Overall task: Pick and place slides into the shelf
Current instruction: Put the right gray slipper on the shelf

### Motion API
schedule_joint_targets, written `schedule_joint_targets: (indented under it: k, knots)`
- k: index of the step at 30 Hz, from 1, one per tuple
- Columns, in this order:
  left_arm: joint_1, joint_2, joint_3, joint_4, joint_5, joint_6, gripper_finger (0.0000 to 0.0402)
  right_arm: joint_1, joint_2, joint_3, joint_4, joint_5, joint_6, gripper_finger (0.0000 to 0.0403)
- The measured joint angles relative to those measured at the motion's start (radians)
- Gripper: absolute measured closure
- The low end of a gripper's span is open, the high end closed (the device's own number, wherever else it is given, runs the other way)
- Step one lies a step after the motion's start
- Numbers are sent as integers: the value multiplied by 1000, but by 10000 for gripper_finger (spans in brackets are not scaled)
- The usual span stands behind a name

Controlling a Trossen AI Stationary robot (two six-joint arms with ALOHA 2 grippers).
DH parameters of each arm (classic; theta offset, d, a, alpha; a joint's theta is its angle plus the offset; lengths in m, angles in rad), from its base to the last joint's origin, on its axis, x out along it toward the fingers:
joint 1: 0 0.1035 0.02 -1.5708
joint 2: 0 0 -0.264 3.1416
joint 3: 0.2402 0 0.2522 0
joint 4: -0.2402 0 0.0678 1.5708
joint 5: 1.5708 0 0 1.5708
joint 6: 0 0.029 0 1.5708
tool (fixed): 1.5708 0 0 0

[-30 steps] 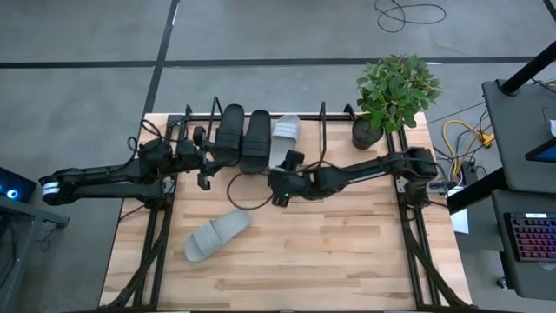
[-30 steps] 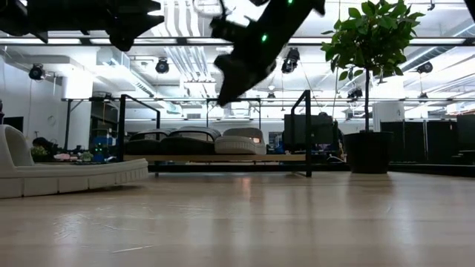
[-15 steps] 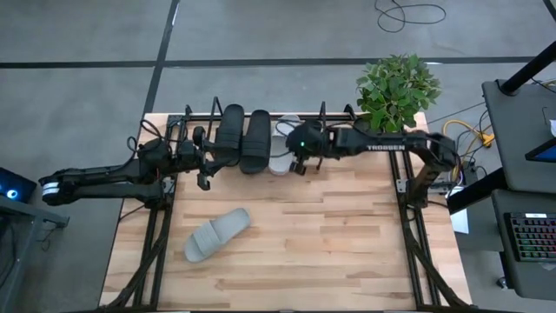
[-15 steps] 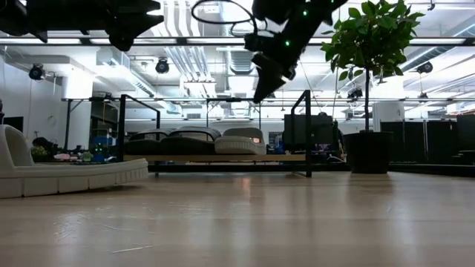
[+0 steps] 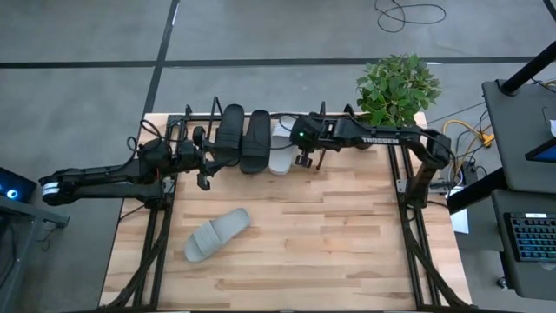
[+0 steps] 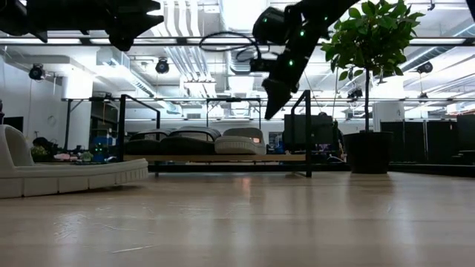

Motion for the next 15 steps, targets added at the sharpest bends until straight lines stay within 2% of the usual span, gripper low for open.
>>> schedule_joint_targets:
  k: [15]
  knots:
    - [0,0,1,0,0,0,235,-33,155,58,-19,79,-114,394]
